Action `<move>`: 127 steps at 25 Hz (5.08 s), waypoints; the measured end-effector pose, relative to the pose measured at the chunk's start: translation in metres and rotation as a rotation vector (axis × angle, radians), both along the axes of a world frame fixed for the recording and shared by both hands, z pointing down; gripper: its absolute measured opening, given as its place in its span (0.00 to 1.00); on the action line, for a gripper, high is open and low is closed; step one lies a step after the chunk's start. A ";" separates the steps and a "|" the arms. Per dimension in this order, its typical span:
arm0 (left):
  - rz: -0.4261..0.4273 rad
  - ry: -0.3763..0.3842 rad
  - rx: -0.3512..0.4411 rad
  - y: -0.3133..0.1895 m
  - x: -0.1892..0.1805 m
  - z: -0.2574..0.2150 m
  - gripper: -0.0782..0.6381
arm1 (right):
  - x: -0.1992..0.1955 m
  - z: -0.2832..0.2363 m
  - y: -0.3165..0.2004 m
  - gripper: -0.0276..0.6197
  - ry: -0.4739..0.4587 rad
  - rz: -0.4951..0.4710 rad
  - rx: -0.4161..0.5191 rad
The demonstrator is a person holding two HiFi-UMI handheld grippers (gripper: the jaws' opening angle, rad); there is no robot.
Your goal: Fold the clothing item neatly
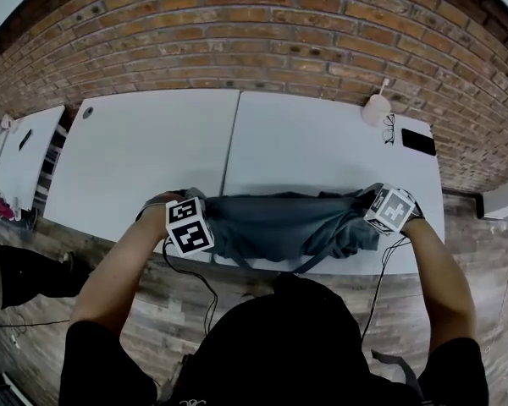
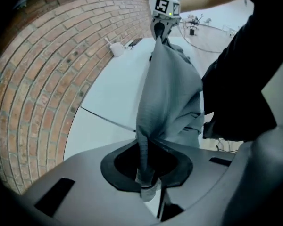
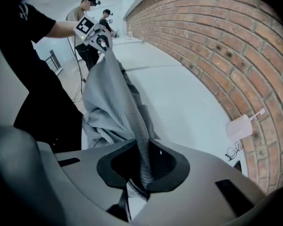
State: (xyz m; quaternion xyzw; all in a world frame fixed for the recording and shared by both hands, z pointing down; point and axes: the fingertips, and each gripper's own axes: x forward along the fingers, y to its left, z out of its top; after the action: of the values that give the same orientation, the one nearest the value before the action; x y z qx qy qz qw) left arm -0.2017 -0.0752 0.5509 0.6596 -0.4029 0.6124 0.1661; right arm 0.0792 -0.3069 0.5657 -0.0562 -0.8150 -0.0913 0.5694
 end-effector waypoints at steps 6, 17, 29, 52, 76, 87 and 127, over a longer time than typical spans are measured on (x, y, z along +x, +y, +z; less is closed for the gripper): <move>-0.135 -0.018 -0.012 -0.028 -0.021 0.053 0.16 | -0.005 0.041 -0.018 0.12 0.059 0.062 0.014; -0.166 -0.027 -0.115 -0.055 -0.016 0.087 0.14 | 0.001 0.078 -0.029 0.12 0.201 0.234 -0.119; -0.397 0.168 0.062 -0.052 -0.033 0.082 0.14 | -0.009 0.078 -0.025 0.11 0.049 0.430 -0.187; -0.868 0.613 0.980 0.154 -0.073 -0.094 0.11 | 0.068 -0.156 0.053 0.04 -1.190 0.892 -0.069; -0.673 0.841 0.812 0.202 0.140 -0.064 0.11 | 0.144 -0.138 0.218 0.04 -1.063 0.870 -0.131; -0.762 0.848 0.825 0.299 0.271 -0.069 0.11 | 0.312 -0.113 0.320 0.05 -1.103 0.891 -0.266; -0.675 0.746 0.805 0.671 0.377 -0.062 0.11 | 0.317 -0.156 0.717 0.04 -1.072 0.727 -0.120</move>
State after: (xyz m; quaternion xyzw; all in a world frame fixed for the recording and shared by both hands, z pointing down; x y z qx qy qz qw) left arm 0.1756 0.5960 0.4887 0.6758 -0.7017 0.0567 0.2184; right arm 0.3957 0.4105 0.4098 0.2451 -0.9568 0.1375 0.0744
